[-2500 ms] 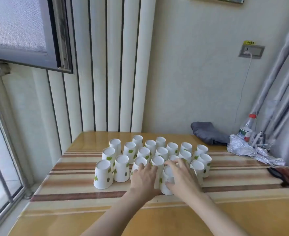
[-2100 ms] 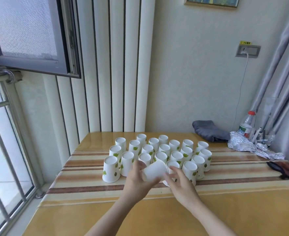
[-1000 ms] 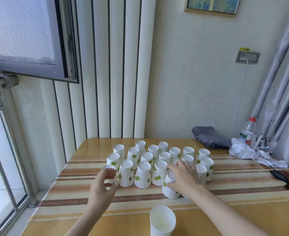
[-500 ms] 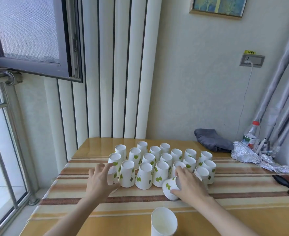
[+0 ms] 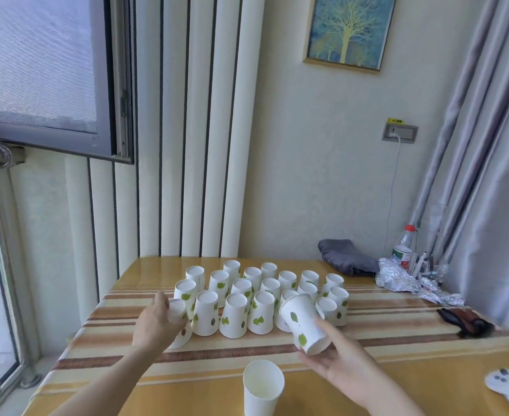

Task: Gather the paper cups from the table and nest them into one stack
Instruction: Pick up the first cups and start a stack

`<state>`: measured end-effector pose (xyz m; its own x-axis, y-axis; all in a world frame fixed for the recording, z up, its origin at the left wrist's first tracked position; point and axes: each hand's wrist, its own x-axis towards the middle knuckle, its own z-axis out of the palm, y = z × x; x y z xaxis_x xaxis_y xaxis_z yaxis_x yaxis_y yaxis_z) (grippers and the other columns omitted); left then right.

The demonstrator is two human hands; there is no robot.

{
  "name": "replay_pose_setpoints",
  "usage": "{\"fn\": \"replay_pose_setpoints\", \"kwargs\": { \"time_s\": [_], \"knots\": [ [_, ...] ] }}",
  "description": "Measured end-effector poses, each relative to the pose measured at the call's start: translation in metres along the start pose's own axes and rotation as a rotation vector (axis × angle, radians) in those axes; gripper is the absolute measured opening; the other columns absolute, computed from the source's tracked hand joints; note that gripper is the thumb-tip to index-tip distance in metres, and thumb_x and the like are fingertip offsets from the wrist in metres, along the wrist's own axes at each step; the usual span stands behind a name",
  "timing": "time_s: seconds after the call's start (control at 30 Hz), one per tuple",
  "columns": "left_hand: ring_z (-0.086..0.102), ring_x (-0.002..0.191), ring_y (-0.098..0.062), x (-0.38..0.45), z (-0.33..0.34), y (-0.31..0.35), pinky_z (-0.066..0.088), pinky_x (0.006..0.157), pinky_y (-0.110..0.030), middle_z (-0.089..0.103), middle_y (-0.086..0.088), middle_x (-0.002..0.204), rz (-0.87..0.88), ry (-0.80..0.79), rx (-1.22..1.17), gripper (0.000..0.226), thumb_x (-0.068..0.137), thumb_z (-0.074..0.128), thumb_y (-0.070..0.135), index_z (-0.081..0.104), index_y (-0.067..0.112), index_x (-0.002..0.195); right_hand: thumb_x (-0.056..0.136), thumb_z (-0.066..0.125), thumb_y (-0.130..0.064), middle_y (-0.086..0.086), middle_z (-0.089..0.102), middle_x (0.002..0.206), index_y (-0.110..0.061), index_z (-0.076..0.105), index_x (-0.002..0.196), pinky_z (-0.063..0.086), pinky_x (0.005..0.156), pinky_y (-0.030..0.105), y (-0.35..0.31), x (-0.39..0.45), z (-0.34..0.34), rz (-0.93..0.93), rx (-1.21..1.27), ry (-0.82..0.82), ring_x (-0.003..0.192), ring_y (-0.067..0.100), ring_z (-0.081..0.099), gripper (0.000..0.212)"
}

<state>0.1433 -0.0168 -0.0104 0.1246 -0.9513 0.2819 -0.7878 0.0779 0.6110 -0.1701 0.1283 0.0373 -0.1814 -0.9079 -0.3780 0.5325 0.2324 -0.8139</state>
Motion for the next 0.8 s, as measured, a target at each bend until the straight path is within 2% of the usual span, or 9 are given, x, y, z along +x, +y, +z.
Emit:
{"fn": "replay_pose_setpoints", "kwargs": {
  "time_s": [0.07, 0.17, 0.27, 0.37, 0.43, 0.5, 0.63, 0.7, 0.8],
  "knots": [
    [0.055, 0.079, -0.027, -0.008, -0.011, -0.002, 0.045, 0.063, -0.038, 0.057, -0.008, 0.098, -0.137, 0.047, -0.204, 0.054, 0.078, 0.076, 0.034, 0.041, 0.008, 0.110, 0.073, 0.078, -0.019, 0.031, 0.059, 0.123, -0.001, 0.054, 0.124, 0.060, 0.075, 0.053, 0.004, -0.015, -0.002, 0.017, 0.233, -0.038, 0.107, 0.040, 0.065, 0.059],
    [0.062, 0.090, -0.029, -0.027, -0.035, -0.011, 0.055, 0.079, -0.044, 0.052, -0.013, 0.117, -0.387, 0.001, -0.697, 0.070, 0.079, 0.077, 0.030, 0.035, 0.011, 0.132, 0.072, 0.076, -0.018, 0.029, 0.061, 0.122, -0.003, 0.057, 0.119, 0.055, 0.085, 0.058, 0.016, -0.031, 0.000, -0.058, 0.269, -0.068, 0.109, 0.039, 0.066, 0.053],
    [0.063, 0.098, -0.028, -0.064, -0.054, -0.010, 0.056, 0.085, -0.038, 0.054, -0.017, 0.124, -0.513, -0.209, -1.288, 0.047, 0.089, 0.066, 0.018, 0.046, 0.004, 0.129, 0.078, 0.070, -0.008, 0.022, 0.066, 0.122, -0.015, 0.057, 0.120, 0.055, 0.091, 0.051, 0.029, -0.032, 0.011, -0.169, 0.132, -0.118, 0.096, 0.033, 0.072, 0.044],
    [0.065, 0.103, -0.027, -0.106, -0.060, 0.000, 0.059, 0.086, -0.039, 0.063, -0.021, 0.116, -0.593, -0.335, -1.594, 0.034, 0.090, 0.062, 0.013, 0.053, -0.001, 0.120, 0.080, 0.071, -0.006, 0.010, 0.066, 0.121, -0.037, 0.056, 0.118, 0.054, 0.095, 0.038, 0.045, -0.029, 0.025, -0.388, -0.241, -0.056, 0.101, 0.019, 0.070, 0.051],
    [0.067, 0.103, -0.029, -0.127, -0.057, 0.011, 0.058, 0.088, -0.040, 0.072, -0.024, 0.105, -0.648, -0.399, -1.670, 0.035, 0.089, 0.064, 0.013, 0.056, -0.001, 0.119, 0.076, 0.077, -0.008, 0.004, 0.062, 0.120, -0.041, 0.054, 0.114, 0.055, 0.077, 0.018, 0.059, -0.030, 0.031, -0.534, -0.481, 0.000, 0.091, 0.000, 0.069, 0.055],
    [0.067, 0.103, -0.031, -0.142, -0.052, 0.024, 0.057, 0.094, -0.038, 0.073, -0.024, 0.100, -0.684, -0.437, -1.698, 0.034, 0.088, 0.065, 0.014, 0.057, -0.001, 0.117, 0.072, 0.080, -0.009, 0.003, 0.064, 0.120, -0.038, 0.053, 0.113, 0.052, 0.066, 0.012, 0.075, -0.031, 0.031, -0.594, -0.553, -0.024, 0.085, -0.002, 0.069, 0.057],
    [0.067, 0.106, -0.032, -0.151, -0.040, 0.051, 0.046, 0.106, -0.043, 0.071, -0.022, 0.109, -0.592, -0.468, -1.699, 0.033, 0.091, 0.063, 0.018, 0.058, 0.001, 0.120, 0.063, 0.080, -0.022, 0.004, 0.068, 0.119, -0.038, 0.055, 0.116, 0.053, 0.071, 0.018, 0.089, -0.033, 0.031, -0.628, -0.528, -0.028, 0.095, 0.006, 0.069, 0.061],
    [0.069, 0.104, -0.031, -0.148, -0.038, 0.067, 0.048, 0.102, -0.042, 0.071, -0.021, 0.109, -0.524, -0.482, -1.727, 0.035, 0.092, 0.063, 0.020, 0.058, 0.002, 0.122, 0.061, 0.082, -0.025, -0.001, 0.068, 0.119, -0.036, 0.053, 0.123, 0.052, 0.079, 0.024, 0.088, -0.032, 0.030, -0.629, -0.529, -0.030, 0.101, 0.010, 0.068, 0.069],
    [0.071, 0.100, -0.028, -0.143, -0.040, 0.083, 0.052, 0.094, -0.038, 0.073, -0.018, 0.109, -0.428, -0.526, -1.702, 0.033, 0.093, 0.060, 0.020, 0.060, 0.000, 0.120, 0.067, 0.084, -0.011, -0.013, 0.067, 0.111, -0.032, 0.047, 0.130, 0.053, 0.086, 0.031, 0.083, -0.029, 0.028, -0.679, -0.603, -0.019, 0.101, 0.009, 0.067, 0.075]
  ]
}}
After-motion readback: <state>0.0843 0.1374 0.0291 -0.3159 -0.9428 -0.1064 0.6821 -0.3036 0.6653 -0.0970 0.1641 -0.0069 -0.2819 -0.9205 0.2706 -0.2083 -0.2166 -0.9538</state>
